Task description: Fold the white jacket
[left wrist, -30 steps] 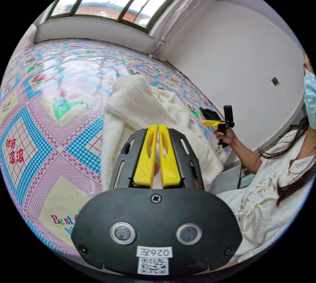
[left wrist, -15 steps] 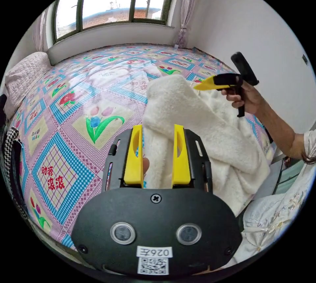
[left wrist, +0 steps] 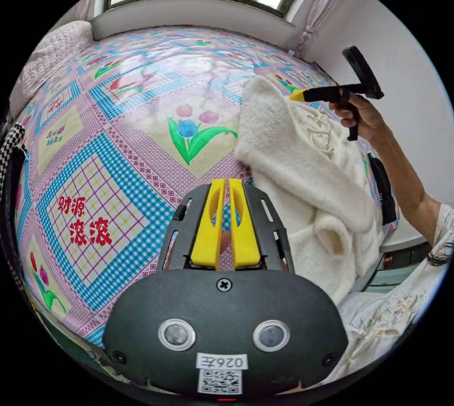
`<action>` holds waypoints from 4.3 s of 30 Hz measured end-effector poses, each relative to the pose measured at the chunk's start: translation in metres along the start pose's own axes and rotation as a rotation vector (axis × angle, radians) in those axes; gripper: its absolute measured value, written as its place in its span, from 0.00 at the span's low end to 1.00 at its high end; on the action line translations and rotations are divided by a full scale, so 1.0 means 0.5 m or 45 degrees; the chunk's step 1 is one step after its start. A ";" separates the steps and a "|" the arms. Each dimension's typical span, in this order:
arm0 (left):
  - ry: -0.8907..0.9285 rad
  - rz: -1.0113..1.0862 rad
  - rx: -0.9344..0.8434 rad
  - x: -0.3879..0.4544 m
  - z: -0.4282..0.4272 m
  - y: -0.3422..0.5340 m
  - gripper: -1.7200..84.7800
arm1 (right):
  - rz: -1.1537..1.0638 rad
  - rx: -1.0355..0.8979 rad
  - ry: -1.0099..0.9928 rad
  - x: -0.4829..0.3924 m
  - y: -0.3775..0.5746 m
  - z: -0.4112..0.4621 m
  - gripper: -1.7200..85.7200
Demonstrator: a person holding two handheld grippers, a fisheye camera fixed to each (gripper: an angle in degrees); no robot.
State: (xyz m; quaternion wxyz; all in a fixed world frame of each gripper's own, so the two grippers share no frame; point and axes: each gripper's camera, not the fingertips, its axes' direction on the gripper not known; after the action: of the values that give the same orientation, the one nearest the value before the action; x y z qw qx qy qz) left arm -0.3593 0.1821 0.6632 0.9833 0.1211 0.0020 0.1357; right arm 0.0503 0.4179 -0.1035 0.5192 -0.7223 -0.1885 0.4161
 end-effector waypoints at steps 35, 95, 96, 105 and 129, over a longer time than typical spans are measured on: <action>0.273 0.606 0.246 0.074 -0.002 -0.237 0.01 | 0.383 -0.185 0.289 -0.326 0.569 -0.130 0.05; -0.131 0.351 0.303 0.160 -0.042 0.208 0.01 | 0.614 0.269 0.187 -0.265 0.723 -0.041 0.16; -0.151 0.341 0.317 0.165 -0.057 0.221 0.01 | 0.613 0.279 0.173 -0.267 0.726 -0.045 0.16; -0.207 0.258 0.312 0.165 -0.098 0.291 0.01 | 0.619 0.105 0.147 -0.211 0.686 0.018 0.05; -0.095 0.145 0.193 0.111 -0.038 0.180 0.01 | 0.874 0.313 0.224 -0.090 0.859 -0.082 0.05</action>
State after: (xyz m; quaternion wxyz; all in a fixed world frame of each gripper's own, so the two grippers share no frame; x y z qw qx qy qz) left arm -0.3306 0.2856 0.6677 0.9614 0.2000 -0.0312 0.1863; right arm -0.0117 0.1944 -0.4704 0.4466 -0.7088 0.1613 0.5217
